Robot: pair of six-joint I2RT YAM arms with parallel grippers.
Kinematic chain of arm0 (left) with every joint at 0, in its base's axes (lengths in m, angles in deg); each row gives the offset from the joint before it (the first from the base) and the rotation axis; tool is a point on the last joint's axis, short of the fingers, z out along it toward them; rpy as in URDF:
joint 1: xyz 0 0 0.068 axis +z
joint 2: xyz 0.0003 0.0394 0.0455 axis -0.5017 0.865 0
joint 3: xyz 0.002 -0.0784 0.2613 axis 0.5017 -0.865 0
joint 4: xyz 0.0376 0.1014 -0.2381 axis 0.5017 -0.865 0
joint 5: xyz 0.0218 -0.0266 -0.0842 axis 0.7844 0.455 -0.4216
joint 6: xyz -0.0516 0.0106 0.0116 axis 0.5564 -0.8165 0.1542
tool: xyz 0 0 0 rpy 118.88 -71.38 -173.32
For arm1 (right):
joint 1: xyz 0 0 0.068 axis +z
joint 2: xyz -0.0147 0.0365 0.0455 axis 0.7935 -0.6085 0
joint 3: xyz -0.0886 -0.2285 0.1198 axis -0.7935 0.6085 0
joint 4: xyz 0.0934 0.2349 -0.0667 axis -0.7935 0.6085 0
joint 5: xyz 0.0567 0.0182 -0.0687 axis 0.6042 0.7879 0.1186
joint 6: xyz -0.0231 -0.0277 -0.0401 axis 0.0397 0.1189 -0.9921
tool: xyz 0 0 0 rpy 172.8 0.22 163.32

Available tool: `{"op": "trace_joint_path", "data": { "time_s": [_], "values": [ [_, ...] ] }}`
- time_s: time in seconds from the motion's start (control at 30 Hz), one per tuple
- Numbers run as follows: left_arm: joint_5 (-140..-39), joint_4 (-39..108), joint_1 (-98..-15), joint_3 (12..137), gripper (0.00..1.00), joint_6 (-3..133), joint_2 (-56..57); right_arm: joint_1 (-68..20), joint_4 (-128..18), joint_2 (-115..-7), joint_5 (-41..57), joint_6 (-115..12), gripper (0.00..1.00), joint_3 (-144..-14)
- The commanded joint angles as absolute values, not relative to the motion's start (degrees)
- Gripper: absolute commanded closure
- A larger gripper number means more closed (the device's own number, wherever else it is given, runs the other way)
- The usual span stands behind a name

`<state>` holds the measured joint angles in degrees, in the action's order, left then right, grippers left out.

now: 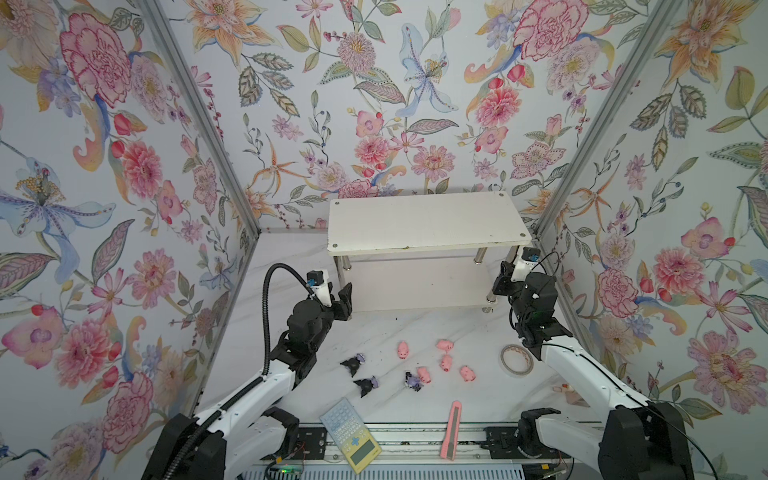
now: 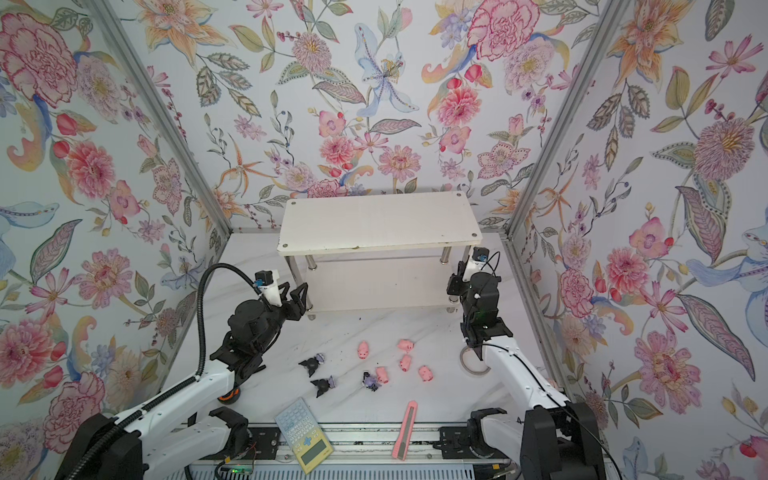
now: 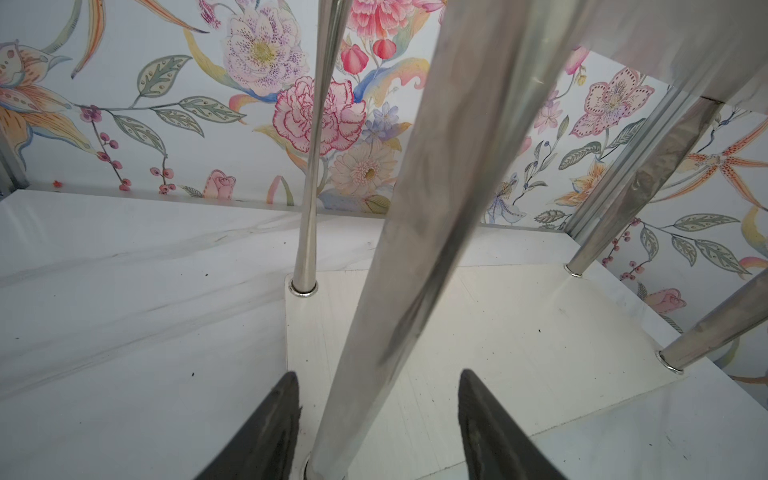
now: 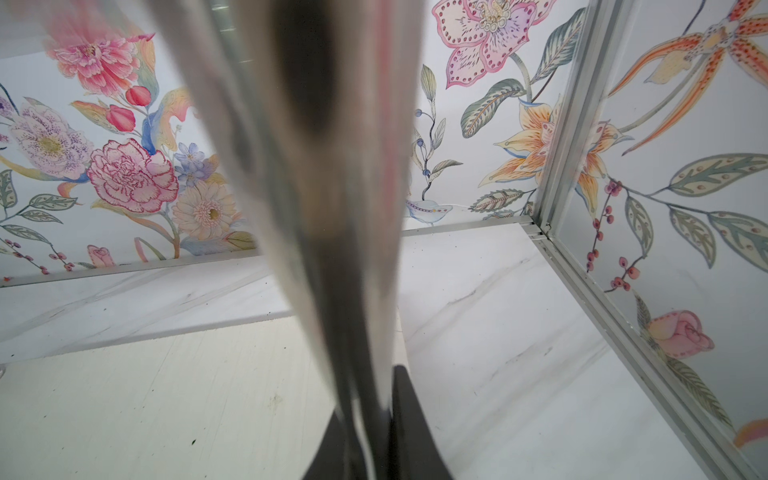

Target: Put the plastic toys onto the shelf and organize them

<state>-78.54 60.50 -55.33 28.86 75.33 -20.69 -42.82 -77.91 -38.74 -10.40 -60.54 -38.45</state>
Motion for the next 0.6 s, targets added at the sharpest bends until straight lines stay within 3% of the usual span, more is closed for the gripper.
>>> {"op": "trace_joint_path", "data": {
  "time_s": [0.0,0.27,0.57],
  "values": [
    [-79.3,65.1,-55.8,33.2,0.42,73.0,-17.8,-42.2,-76.1,-39.7,-8.9,-55.5,0.87,-39.7],
    [-77.5,67.0,-55.8,38.6,0.64,71.6,-11.5,-43.8,-76.5,-42.7,-7.7,-56.7,0.87,-41.7],
    [-74.4,68.5,-55.7,42.5,0.67,70.0,-6.0,-45.2,-77.3,-47.7,-3.3,-56.8,0.87,-44.7]
  ]
}}
